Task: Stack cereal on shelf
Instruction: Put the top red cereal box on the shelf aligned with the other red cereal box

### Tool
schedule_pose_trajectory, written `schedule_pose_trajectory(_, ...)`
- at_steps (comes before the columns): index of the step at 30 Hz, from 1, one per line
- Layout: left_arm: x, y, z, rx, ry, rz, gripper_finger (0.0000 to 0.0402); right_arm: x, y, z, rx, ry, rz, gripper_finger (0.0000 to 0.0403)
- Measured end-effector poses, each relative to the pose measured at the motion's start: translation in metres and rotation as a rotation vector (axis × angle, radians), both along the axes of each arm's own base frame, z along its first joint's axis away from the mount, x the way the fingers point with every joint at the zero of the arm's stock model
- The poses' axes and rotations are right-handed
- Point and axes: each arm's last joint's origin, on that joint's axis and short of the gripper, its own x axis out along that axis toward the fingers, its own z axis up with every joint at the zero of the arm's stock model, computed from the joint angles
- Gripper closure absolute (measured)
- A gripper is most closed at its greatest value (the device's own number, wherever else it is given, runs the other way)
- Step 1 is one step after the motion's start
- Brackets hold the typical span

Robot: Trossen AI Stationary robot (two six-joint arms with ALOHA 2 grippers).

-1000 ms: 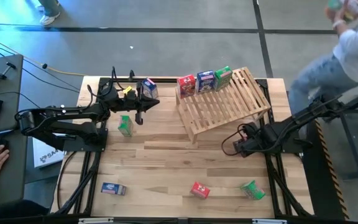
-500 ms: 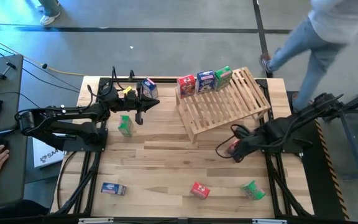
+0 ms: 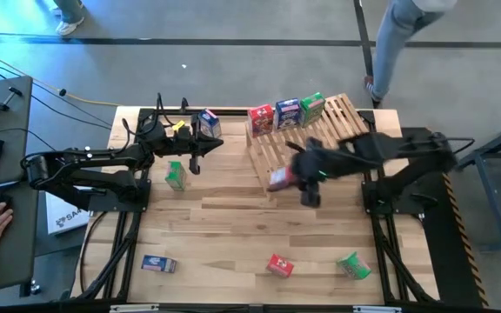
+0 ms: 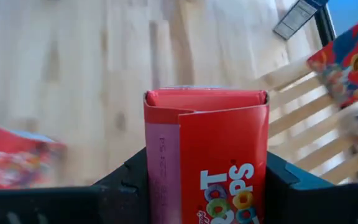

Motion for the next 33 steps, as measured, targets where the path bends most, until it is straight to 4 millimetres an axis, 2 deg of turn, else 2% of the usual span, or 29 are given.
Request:
schedule_pose_trajectory(6,0.000,0.000,-0.001,-0.003,0.007,0.000,0.0401,0.037,-0.037,-0.003,-0.111,0.171,0.084,0.0240)
schedule_pose_trajectory(11,0.000,0.000,-0.001,-0.004,0.007,0.000,0.0401,0.054,-0.060,-0.009,-0.146,0.238,0.125,0.0240)
schedule_pose_trajectory(19,0.000,0.000,-0.001,-0.004,0.007,0.001,0.0401,0.063,-0.080,-0.020,-0.165,0.281,0.140,0.0240)
schedule_pose_trajectory(33,0.000,0.000,-0.001,-0.004,0.006,0.000,0.0401,0.071,-0.102,-0.018,-0.272,0.216,0.186,0.0240)
